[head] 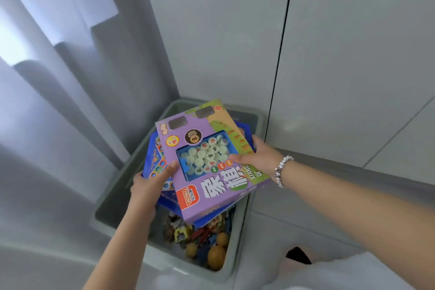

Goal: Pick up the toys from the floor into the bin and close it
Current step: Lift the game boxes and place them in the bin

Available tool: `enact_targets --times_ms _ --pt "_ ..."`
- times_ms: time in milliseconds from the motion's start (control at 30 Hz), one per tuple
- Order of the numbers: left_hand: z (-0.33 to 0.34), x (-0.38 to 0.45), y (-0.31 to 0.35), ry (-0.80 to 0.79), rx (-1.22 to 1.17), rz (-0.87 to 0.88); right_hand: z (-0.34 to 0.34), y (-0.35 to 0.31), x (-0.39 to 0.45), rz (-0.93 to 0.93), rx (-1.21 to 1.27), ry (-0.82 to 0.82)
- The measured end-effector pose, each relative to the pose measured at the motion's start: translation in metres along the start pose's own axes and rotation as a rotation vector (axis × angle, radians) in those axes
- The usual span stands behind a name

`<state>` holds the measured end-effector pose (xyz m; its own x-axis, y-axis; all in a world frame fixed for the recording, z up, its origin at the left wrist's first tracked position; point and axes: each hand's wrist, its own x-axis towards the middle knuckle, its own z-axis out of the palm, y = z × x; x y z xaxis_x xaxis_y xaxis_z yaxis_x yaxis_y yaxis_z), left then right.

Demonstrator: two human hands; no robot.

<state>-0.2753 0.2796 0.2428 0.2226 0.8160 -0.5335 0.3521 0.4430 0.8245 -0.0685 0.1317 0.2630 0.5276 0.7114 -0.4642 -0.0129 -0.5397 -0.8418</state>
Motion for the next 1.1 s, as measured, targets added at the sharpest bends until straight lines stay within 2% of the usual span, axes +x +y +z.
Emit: enact_targets --times_ms 233,433,533,667,733,800,867,933,1033,1100 --pt "-0.021 0.027 -0.051 0.095 0.009 -0.092 0.043 0.017 0.033 -0.028 -0.165 -0.128" --pt "-0.019 0.046 -0.074 0.161 0.041 -0.139 0.06 0.028 0.043 -0.098 -0.279 -0.12" --pt "-0.018 0.046 -0.08 0.185 0.216 -0.035 0.066 0.033 0.047 -0.163 -0.415 -0.079" --pt "-0.017 0.036 -0.087 0.223 0.33 0.146 0.073 0.056 0.049 -0.228 -0.615 0.022" --pt "-0.018 0.029 -0.094 0.279 0.397 0.227 0.074 0.068 0.044 -0.26 -0.768 0.097" --pt "-0.017 0.021 -0.102 0.358 0.474 0.309 0.07 0.08 0.039 -0.251 -0.82 0.207" --pt "-0.015 0.01 -0.111 0.441 0.548 0.341 0.067 0.09 0.033 -0.182 -0.7 0.31" --pt "-0.011 -0.001 -0.12 0.498 0.582 0.337 0.069 0.094 0.029 -0.097 -0.477 0.37" --pt "-0.008 -0.012 -0.128 0.503 0.534 0.299 0.075 0.095 0.022 0.105 -0.036 0.311" --pt "-0.008 -0.016 -0.131 0.507 0.485 0.268 0.078 0.097 0.02 0.271 0.103 0.226"
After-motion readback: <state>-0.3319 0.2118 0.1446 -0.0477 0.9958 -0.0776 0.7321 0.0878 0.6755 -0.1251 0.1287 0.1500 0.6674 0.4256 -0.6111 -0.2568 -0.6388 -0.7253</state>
